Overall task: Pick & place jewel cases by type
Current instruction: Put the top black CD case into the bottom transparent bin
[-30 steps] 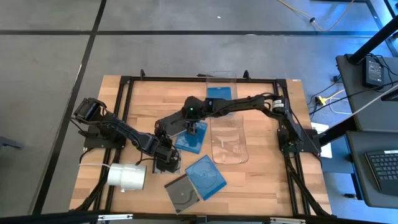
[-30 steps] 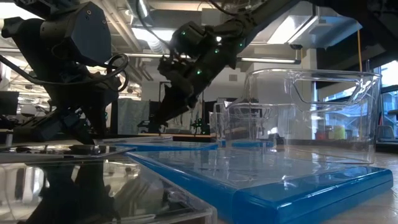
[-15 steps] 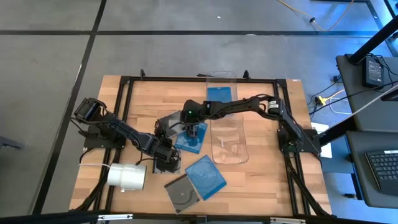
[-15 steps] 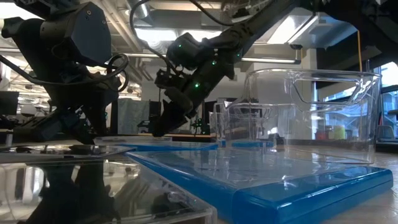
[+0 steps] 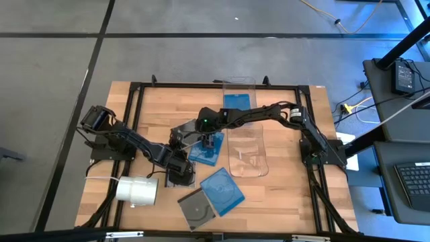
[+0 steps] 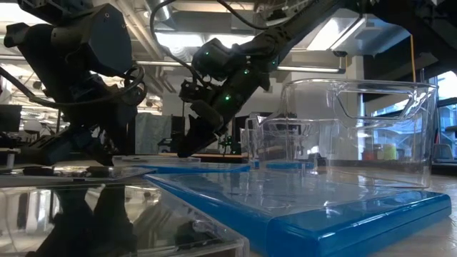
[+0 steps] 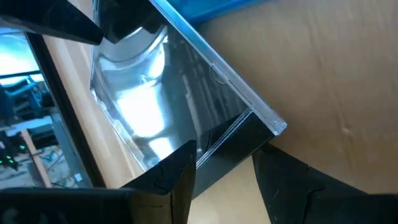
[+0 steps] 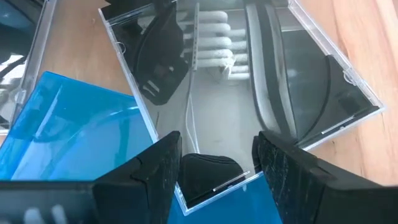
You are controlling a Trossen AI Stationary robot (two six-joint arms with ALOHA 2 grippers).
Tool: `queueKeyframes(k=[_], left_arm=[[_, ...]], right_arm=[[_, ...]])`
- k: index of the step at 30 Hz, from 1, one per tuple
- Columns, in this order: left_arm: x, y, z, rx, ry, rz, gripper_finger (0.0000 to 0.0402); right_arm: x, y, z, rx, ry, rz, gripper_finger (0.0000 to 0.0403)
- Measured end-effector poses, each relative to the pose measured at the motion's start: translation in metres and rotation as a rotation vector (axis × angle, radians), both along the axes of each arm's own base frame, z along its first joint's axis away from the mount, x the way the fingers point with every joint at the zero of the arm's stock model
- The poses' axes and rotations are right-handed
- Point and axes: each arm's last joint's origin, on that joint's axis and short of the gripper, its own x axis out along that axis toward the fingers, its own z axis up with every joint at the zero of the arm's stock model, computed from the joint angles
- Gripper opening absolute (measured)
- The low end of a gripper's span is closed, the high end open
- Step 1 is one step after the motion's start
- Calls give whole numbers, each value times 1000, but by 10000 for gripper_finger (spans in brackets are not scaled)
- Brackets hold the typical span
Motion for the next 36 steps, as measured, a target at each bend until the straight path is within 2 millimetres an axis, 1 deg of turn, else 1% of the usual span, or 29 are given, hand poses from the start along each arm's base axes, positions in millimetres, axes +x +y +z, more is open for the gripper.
queueKeyframes(k=[4, 10, 14, 18, 26, 36], left_arm=[[0, -1, 0, 29, 17, -32, 135], [-1, -3, 1, 70, 6, -45, 96], [-2, -7, 2, 88, -1, -62, 81], [-3, -11, 3, 130, -8, -89, 76], [-5, -18, 4, 202, -23, -130, 74], [-4, -20, 6, 210, -41, -131, 73]], right_arm=[[0, 0, 0, 0, 4, -1, 218], [-1, -1, 0, -4, 7, 1, 218], [-1, -1, 0, -4, 7, 2, 218], [-1, 0, 0, -2, 6, 4, 218], [3, -1, 8, 5, 22, 2, 218], [12, 4, 27, -26, 16, 52, 218]])
